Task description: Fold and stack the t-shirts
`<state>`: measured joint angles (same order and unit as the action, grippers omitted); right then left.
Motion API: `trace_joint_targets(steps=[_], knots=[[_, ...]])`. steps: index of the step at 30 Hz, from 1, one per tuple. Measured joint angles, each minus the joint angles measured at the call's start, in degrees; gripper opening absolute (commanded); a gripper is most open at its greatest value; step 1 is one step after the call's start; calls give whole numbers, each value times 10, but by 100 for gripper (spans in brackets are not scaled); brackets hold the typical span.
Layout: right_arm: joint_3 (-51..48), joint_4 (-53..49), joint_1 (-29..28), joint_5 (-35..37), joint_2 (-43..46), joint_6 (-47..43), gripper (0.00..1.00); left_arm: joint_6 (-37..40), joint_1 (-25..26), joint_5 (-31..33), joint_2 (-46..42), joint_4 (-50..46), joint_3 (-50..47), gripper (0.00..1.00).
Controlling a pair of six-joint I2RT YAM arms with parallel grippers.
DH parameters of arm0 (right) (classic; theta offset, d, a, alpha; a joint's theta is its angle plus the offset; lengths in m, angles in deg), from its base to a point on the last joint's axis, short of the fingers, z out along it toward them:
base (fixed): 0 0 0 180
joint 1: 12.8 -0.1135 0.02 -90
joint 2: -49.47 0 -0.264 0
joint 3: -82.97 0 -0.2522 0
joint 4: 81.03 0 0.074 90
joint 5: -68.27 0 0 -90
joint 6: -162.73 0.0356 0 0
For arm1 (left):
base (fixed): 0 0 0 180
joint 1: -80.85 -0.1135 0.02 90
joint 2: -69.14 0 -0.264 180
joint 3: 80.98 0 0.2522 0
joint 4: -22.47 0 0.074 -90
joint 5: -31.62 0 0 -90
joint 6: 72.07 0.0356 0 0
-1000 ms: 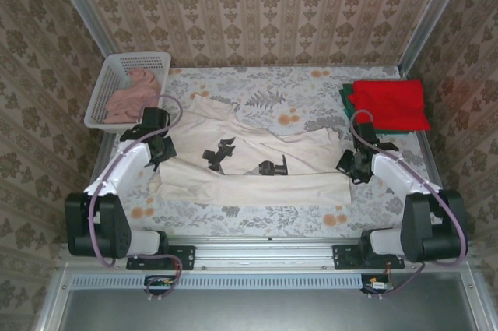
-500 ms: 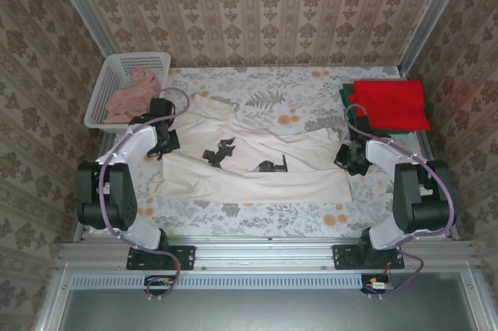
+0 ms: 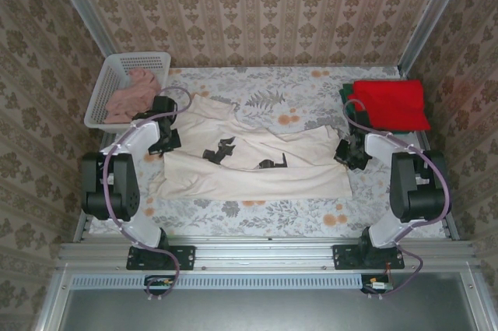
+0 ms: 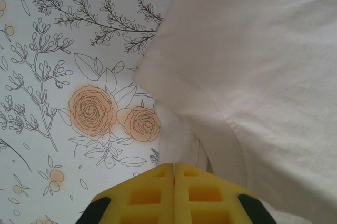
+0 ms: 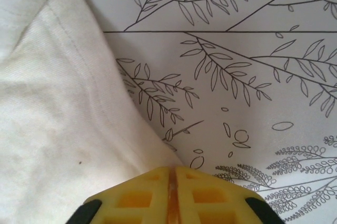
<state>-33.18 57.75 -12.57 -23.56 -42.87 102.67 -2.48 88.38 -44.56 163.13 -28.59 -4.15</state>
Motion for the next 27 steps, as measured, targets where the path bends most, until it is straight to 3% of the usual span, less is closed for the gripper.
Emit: trace_joint_targets(steps=[2,5,7,9,10,14,16,21,23,27], knots=[[0,-3,0,0,10,-4,22,0,1,0,0,0,0,15],[2,-20,0,1,22,-11,36,9,7,3,-7,-9,0,36],[3,-37,0,1,36,-16,50,7,14,7,-19,-18,0,41],[3,-55,-7,7,71,-19,61,8,25,12,-43,-29,0,57],[1,-59,-13,14,103,-17,66,7,33,15,-62,-34,0,60],[-27,-43,-88,28,235,5,68,2,86,14,-149,-33,0,62],[-54,-21,-136,26,260,27,68,-6,127,3,-181,-15,-5,62],[-144,15,-195,19,214,83,71,-44,208,-47,-204,67,-100,62],[-167,8,-196,25,199,99,77,-62,216,-62,-190,78,-152,62],[-173,5,-193,35,202,122,79,-93,212,-63,-163,66,-217,63]])
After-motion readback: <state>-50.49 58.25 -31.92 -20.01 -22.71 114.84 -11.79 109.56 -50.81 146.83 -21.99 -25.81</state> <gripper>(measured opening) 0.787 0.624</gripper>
